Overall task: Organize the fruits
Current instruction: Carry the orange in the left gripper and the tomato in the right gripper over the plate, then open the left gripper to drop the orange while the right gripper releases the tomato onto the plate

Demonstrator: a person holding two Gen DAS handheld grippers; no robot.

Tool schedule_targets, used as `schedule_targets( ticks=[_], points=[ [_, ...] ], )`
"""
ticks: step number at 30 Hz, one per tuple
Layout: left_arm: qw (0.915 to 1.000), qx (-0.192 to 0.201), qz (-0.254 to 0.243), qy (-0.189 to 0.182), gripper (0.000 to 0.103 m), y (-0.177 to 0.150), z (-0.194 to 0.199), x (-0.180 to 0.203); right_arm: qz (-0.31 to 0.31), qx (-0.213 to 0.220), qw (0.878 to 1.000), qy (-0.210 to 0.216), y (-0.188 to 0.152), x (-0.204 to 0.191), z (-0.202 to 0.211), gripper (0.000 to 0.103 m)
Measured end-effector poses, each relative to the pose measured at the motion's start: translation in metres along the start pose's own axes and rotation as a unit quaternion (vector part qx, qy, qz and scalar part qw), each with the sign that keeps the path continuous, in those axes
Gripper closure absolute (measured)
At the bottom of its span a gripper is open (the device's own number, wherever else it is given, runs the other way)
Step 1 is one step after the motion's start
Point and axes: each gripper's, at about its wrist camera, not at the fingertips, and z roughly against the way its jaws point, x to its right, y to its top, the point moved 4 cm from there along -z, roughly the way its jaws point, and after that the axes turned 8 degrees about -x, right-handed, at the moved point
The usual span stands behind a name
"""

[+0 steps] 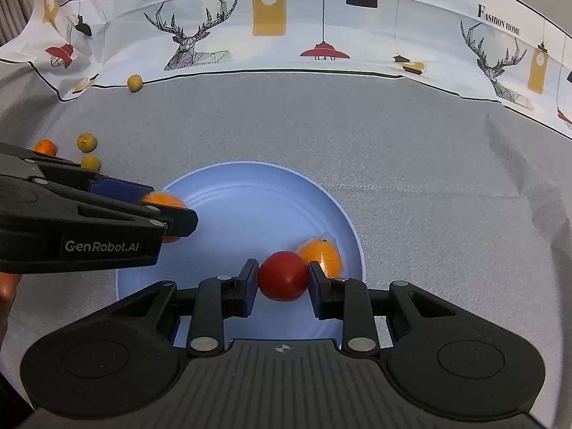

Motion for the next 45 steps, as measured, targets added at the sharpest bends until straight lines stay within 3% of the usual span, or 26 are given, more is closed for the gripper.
schedule_targets(
  ticks=[45],
  points=[
    [1.0,0.001,-0.004,-0.005,0.058,0.0004,0.0014,0.0035,0.006,-0.003,1.0,-0.008,-0.0008,-0.0056,-0.0045,0.072]
  ],
)
